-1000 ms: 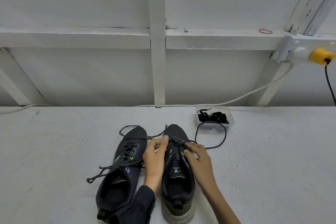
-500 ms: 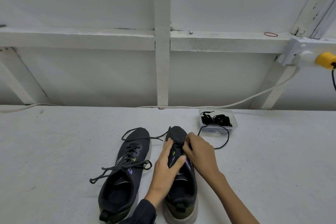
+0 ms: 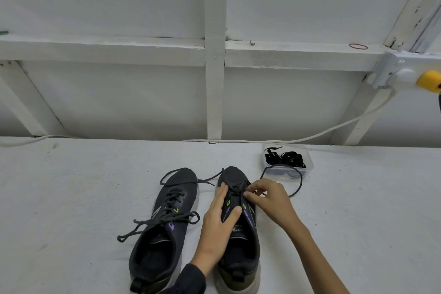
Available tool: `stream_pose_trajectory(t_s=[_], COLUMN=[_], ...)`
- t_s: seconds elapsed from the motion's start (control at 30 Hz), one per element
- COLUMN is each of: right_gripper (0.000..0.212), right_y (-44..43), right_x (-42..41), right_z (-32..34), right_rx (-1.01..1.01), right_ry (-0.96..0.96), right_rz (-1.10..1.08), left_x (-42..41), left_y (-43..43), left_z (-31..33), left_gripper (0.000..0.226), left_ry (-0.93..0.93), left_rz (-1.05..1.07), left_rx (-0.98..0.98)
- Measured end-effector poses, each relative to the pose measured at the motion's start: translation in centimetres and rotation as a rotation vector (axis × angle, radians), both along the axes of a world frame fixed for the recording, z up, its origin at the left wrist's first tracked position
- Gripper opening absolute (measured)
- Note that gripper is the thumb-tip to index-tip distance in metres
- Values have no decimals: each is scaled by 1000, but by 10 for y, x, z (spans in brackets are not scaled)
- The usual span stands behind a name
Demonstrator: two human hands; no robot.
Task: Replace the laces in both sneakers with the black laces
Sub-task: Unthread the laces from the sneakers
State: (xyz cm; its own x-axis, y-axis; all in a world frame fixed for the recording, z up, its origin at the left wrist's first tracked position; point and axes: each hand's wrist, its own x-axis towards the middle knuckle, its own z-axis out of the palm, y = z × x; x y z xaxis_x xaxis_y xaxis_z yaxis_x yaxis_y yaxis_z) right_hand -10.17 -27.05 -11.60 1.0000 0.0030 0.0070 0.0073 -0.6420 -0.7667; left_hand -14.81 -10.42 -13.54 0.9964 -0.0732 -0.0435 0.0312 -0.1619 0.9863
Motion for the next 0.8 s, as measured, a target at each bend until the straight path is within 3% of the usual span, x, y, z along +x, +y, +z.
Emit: stream_pose_trajectory(t_s=[0.2, 0.33, 0.47, 0.57, 0.7, 0.8], right_gripper=[7, 10, 13, 11, 18, 10], right_y=[8, 12, 0, -3, -5, -5], right_x=[2, 4, 7, 6, 11, 19], right_z=[8, 8, 9, 9, 11, 17], right_rx=[-174, -170, 43, 74, 58, 216], right_ry=[-40, -112, 33, 75, 66, 52], right_rz=[-26, -88, 2, 69, 50, -58], left_x=[0, 0, -1, -1, -1, -2], left_y=[2, 1, 1, 1, 1, 0], left_z=[1, 3, 5, 6, 6, 9], left_gripper=[60, 60, 63, 65, 61, 63], left_ry=[-3, -8, -2, 3, 3, 5], left_rz=[-14, -13, 0, 3, -15, -19], left_rx=[30, 45, 38, 46, 60, 74])
